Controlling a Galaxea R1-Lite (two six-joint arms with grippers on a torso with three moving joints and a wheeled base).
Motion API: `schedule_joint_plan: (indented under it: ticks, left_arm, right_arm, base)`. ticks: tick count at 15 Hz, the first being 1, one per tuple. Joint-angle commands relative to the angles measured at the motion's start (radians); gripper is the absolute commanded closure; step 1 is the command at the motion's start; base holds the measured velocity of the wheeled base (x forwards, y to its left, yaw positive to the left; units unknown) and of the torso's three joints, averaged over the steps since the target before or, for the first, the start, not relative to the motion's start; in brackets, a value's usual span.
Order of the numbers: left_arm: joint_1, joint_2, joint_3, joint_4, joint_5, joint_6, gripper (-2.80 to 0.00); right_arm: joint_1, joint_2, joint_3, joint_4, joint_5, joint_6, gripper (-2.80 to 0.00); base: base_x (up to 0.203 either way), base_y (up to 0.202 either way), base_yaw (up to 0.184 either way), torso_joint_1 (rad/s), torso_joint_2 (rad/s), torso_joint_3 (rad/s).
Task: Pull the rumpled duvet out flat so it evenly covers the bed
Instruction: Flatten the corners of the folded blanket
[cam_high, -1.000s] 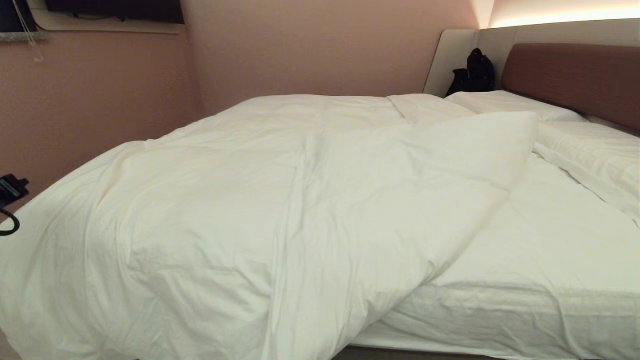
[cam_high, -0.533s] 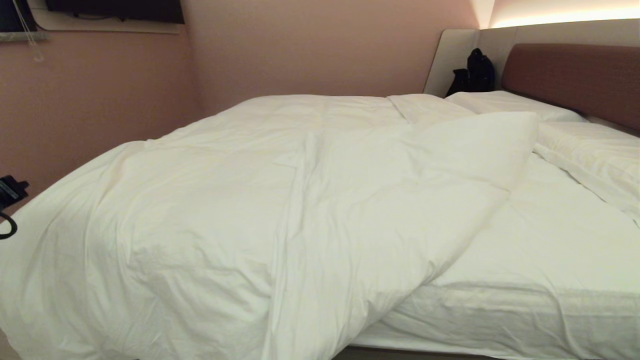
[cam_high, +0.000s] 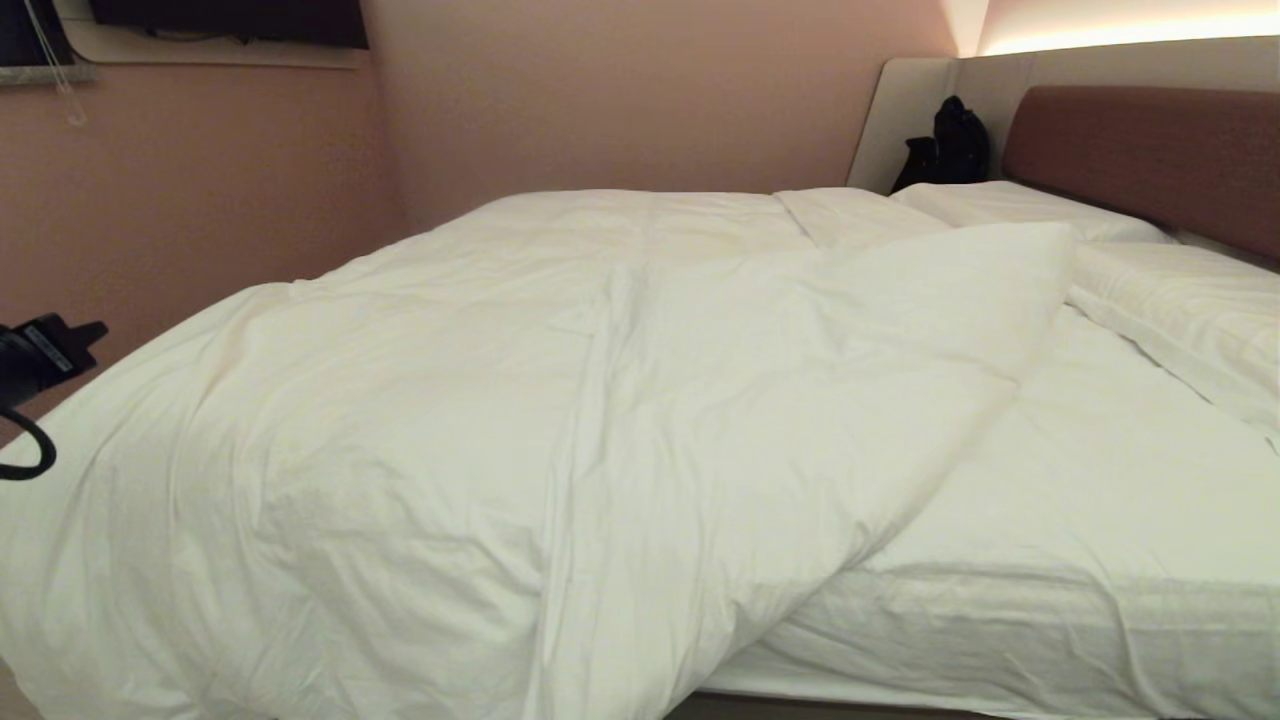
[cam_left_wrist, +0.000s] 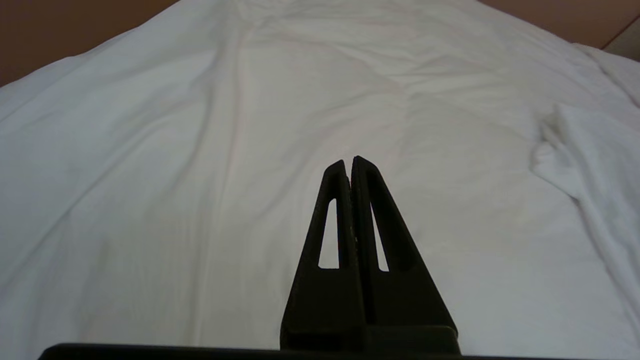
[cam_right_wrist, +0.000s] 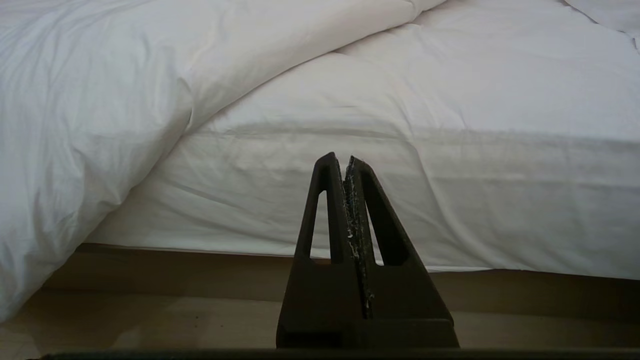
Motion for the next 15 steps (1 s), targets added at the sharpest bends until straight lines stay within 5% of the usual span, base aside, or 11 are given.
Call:
schedule_joint_plan:
  ticks: [1, 8, 12, 15]
  left_arm:
    - [-0.021, -0.188, 0.146, -0.039, -0.003, -0.001, 0.00]
    - [-0.025, -0.622, 0.437, 0.009, -0.004, 0.034, 0.00]
    - [-0.023, -0.962, 0.475, 0.340, 0.008, 0.071, 0.00]
    - [-0.037, -1.110, 0.506, 0.542, 0.175, 0.228, 0.00]
  right_arm:
    - [0.000, 0.001, 0.000, 0.000, 0.000, 0.000, 0.00]
    - [0.000, 0.001, 0.000, 0.000, 0.000, 0.000, 0.00]
    - [0.000, 0.001, 0.000, 0.000, 0.000, 0.000, 0.00]
    - [0.000, 0.001, 0.000, 0.000, 0.000, 0.000, 0.00]
  base:
    - [0.000, 0.000, 0.000, 0.000, 0.00, 0.000]
    - [0.000, 0.000, 0.000, 0.000, 0.00, 0.000]
    - [0.000, 0.000, 0.000, 0.000, 0.00, 0.000]
    - [0.000, 0.000, 0.000, 0.000, 0.00, 0.000]
